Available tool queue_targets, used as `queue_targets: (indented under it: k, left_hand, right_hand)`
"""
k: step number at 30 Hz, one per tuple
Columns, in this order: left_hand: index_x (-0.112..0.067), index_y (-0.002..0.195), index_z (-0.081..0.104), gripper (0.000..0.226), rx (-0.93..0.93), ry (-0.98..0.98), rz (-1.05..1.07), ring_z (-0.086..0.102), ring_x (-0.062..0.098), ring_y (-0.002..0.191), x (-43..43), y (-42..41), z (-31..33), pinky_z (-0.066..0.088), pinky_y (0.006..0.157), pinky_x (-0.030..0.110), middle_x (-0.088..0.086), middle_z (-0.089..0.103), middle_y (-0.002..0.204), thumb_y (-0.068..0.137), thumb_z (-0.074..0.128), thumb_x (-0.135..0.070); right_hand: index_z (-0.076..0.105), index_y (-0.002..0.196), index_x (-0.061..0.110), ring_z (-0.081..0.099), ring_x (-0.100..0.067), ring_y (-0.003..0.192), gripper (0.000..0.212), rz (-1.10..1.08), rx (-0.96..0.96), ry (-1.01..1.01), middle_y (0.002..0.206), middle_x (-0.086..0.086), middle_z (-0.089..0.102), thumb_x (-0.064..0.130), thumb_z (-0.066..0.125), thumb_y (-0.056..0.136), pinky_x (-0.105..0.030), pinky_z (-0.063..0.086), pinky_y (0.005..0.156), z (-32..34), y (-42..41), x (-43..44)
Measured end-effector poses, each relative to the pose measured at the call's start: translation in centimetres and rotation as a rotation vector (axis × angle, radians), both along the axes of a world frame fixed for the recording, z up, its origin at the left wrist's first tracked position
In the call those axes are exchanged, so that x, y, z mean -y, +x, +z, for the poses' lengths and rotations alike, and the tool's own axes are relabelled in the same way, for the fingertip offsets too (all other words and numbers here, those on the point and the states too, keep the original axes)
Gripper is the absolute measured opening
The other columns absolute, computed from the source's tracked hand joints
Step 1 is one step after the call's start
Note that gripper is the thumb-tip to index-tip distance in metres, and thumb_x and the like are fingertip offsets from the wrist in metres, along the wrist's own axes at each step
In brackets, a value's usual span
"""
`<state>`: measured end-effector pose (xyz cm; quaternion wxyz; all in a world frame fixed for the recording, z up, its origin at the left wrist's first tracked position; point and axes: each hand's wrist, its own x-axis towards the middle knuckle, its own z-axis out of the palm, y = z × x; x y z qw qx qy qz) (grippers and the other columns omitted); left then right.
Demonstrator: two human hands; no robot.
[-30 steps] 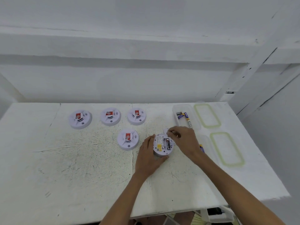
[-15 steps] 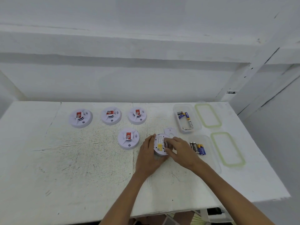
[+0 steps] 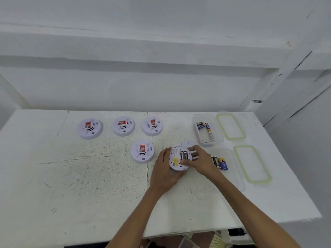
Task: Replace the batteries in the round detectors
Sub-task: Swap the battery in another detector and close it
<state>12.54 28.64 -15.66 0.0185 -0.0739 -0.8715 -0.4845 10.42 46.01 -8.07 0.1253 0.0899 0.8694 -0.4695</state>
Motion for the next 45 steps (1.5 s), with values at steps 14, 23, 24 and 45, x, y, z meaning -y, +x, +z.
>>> queue_targets:
  k: [14, 23, 24, 45]
  left_hand:
    - [-0.008, 0.16, 0.026, 0.1, -0.025, 0.067, 0.07, 0.033, 0.012, 0.149, 0.0, 0.3, -0.1, 0.037, 0.122, 0.043, 0.001, 0.038, 0.159, 0.077, 0.07, -0.044]
    - [-0.013, 0.164, 0.003, 0.108, -0.065, 0.074, 0.086, 0.004, 0.019, 0.16, 0.0, 0.3, 0.1, 0.033, 0.123, 0.052, 0.0, 0.006, 0.17, 0.077, 0.067, -0.016]
    - [-0.011, 0.164, 0.004, 0.11, -0.076, 0.08, 0.101, 0.003, 0.018, 0.16, -0.1, 0.3, 0.2, 0.033, 0.123, 0.05, 0.001, 0.005, 0.169, 0.078, 0.072, -0.017]
    - [-0.026, 0.149, 0.026, 0.107, -0.049, 0.362, 0.261, 0.048, 0.006, 0.135, 0.4, 0.3, 0.8, 0.051, 0.103, 0.021, 0.003, 0.042, 0.145, 0.07, 0.097, -0.029]
  right_hand:
    - [0.049, 0.141, 0.015, 0.043, -0.033, 0.127, 0.045, 0.162, -0.143, 0.68, 0.14, -0.017, 0.044, 0.006, 0.05, 0.097, -0.038, 0.048, 0.091, -2.2, -0.4, 1.1]
    - [0.056, 0.127, 0.008, 0.045, -0.032, 0.116, 0.051, 0.09, -0.127, 0.736, 0.12, -0.017, 0.055, 0.048, 0.055, 0.096, -0.038, 0.047, 0.08, -2.3, -0.7, 1.6]
    - [0.056, 0.126, 0.007, 0.045, -0.032, 0.115, 0.055, 0.07, -0.121, 0.729, 0.119, -0.018, 0.055, 0.051, 0.057, 0.094, -0.038, 0.048, 0.08, -2.4, -0.6, 1.7]
    - [0.044, 0.128, 0.014, 0.06, -0.024, 0.093, 0.053, 0.017, -0.236, 0.406, 0.112, -0.007, 0.062, 0.034, 0.066, 0.085, -0.032, 0.045, 0.072, 0.5, 0.6, 3.5]
